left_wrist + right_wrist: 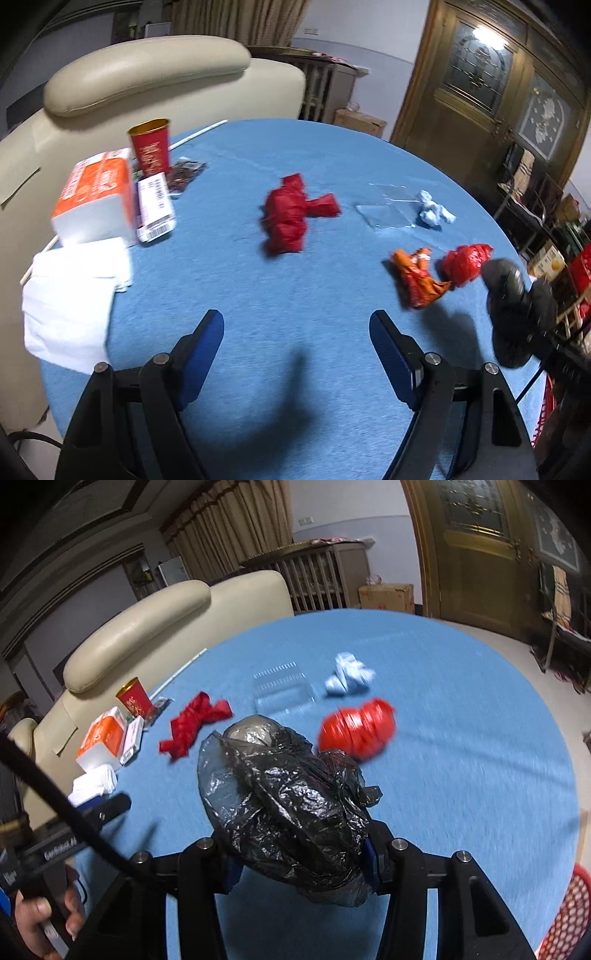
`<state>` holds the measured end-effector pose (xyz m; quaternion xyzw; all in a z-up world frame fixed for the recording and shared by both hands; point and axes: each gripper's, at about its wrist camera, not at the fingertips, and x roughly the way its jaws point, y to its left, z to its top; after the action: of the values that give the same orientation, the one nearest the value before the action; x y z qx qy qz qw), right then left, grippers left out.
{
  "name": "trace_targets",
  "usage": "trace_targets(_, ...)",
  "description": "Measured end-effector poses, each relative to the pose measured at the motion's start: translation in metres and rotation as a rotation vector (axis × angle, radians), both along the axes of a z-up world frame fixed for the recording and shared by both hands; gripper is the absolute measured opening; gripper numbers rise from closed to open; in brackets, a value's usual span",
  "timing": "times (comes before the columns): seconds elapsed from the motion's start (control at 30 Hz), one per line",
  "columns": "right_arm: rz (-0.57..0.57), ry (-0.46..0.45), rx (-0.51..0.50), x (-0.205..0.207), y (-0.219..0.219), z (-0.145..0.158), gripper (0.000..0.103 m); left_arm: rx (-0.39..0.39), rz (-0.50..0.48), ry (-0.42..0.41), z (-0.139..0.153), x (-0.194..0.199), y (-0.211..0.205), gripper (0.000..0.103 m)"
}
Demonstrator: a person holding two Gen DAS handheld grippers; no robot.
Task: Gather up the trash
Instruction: 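Grasp the black plastic bag with the right tool and lift it, then grasp the red fabric bundle with the left tool while the right tool holds the black bag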
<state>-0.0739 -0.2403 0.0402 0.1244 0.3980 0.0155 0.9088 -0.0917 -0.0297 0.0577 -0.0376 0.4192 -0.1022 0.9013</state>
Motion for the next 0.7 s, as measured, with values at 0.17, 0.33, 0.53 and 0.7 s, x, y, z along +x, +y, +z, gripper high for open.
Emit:
trace_targets(0.17,-0.021,0.016,0.045,-0.016,-0.007,-0.009,0.053,0.017,0.004,-0.004,0.003,0.016,-0.007,0.081)
trace_targets(0.33,-0.017,0.019,0.059,-0.025,-0.003,-0.014,0.053,0.045,0.005,0.005,0.002,0.055,-0.018,0.081)
trace_targets(0.53,-0.011,0.003,0.041,-0.029,0.003,-0.013,0.053,0.081,0.028,0.018,-0.008,0.098,-0.027,0.081)
trace_targets(0.7,-0.001,0.007,0.034,-0.03,0.006,-0.015,0.053,0.086,0.051,0.037,-0.016,0.127,-0.03,0.081)
